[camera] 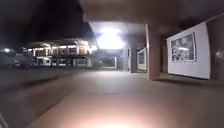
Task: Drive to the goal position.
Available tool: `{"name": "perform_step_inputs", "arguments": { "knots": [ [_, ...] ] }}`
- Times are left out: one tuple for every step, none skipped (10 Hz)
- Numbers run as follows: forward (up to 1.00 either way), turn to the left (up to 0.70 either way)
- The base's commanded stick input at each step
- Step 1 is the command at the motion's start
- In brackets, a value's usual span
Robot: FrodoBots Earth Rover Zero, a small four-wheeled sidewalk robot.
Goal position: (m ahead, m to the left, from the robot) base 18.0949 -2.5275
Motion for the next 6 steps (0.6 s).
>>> {"name": "perform_step_inputs", "arguments": {
  "knots": [
    [1.00, -0.04],
    [1.00, -0.04],
    [1.00, -0.04],
    [1.00, -0.04],
    [1.00, -0.04],
    [1.00, -0.04]
  ]
}}
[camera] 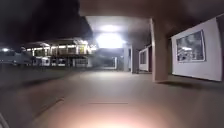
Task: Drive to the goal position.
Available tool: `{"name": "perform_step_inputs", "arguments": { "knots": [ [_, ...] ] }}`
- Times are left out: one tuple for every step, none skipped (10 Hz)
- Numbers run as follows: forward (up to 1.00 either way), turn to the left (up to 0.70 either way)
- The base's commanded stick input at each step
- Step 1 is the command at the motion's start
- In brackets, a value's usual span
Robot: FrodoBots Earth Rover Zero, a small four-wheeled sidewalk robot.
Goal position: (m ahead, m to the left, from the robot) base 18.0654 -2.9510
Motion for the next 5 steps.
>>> {"name": "perform_step_inputs", "arguments": {
  "knots": [
    [1.00, -0.04],
    [1.00, -0.04],
    [1.00, -0.04],
    [1.00, -0.04],
    [1.00, -0.04]
  ]
}}
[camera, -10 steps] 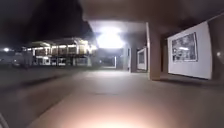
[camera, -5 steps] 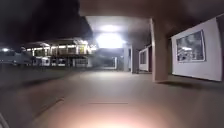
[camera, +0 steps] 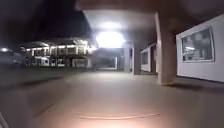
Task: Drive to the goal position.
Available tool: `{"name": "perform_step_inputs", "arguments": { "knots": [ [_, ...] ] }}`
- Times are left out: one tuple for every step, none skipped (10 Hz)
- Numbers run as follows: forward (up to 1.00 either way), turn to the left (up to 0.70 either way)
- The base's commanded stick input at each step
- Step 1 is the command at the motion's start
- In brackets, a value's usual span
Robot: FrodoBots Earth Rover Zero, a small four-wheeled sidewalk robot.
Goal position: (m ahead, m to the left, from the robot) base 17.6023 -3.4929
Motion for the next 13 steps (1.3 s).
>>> {"name": "perform_step_inputs", "arguments": {
  "knots": [
    [1.00, -0.04],
    [1.00, -0.04],
    [1.00, -0.04],
    [1.00, -0.04],
    [1.00, -0.04],
    [1.00, -0.04],
    [1.00, -0.04],
    [1.00, -0.04],
    [1.00, -0.04],
    [1.00, -0.04],
    [1.00, -0.04],
    [1.00, -0.04],
    [1.00, -0.04]
  ]
}}
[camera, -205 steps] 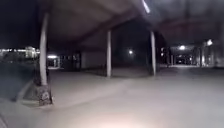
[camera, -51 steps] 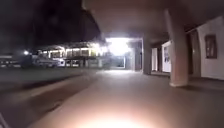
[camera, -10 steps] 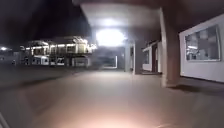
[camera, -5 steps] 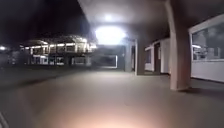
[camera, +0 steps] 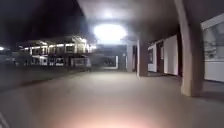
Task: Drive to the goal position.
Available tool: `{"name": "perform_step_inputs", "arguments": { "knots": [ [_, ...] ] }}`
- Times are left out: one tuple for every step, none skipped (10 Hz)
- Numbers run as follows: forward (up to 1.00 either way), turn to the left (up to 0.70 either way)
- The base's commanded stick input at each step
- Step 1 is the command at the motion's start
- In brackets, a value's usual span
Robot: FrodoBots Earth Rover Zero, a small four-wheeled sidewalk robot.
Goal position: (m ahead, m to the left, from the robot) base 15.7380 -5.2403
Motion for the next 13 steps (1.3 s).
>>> {"name": "perform_step_inputs", "arguments": {
  "knots": [
    [1.00, -0.04],
    [1.00, -0.04],
    [1.00, -0.04],
    [1.00, -0.04],
    [1.00, -0.04],
    [1.00, -0.04],
    [1.00, -0.04],
    [1.00, -0.04],
    [1.00, -0.04],
    [1.00, -0.04],
    [1.00, -0.04],
    [1.00, -0.04],
    [1.00, -0.04]
  ]
}}
